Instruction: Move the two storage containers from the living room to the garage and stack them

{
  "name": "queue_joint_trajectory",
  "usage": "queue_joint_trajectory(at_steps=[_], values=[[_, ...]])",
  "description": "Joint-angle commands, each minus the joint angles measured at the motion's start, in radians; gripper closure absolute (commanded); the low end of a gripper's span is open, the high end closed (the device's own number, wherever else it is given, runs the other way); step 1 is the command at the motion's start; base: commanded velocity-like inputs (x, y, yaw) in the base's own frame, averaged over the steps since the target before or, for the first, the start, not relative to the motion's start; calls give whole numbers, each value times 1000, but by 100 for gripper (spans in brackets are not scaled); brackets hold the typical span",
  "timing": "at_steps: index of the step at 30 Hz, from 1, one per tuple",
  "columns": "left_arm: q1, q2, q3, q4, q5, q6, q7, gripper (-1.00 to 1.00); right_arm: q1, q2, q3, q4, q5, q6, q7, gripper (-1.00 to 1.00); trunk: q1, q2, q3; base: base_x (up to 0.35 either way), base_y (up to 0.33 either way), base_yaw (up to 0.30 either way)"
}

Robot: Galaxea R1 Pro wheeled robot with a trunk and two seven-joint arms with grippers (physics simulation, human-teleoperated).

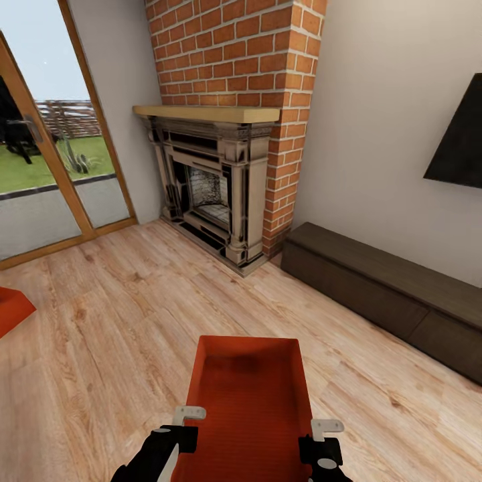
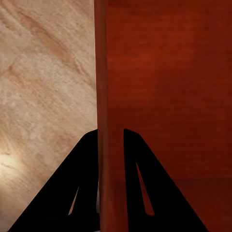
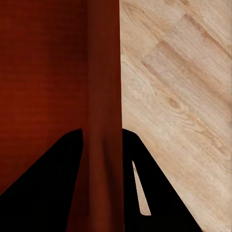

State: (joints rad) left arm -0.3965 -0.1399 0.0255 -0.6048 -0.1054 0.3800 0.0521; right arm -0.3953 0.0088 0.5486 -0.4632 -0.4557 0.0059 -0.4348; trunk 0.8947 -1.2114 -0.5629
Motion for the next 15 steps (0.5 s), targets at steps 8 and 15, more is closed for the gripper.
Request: queue_joint_trajectory(at_steps=[8,15], values=[[1,0,4,-1,-28,7,6,100,-2,-1,-16,-26,8,-2,-7,100,0,-1,-1,0,0,-1],[1,0,4,-1,-27,7,6,100,-2,2,-16,-26,7,-1,-9,100,0,-1,-1,0,0,-193]])
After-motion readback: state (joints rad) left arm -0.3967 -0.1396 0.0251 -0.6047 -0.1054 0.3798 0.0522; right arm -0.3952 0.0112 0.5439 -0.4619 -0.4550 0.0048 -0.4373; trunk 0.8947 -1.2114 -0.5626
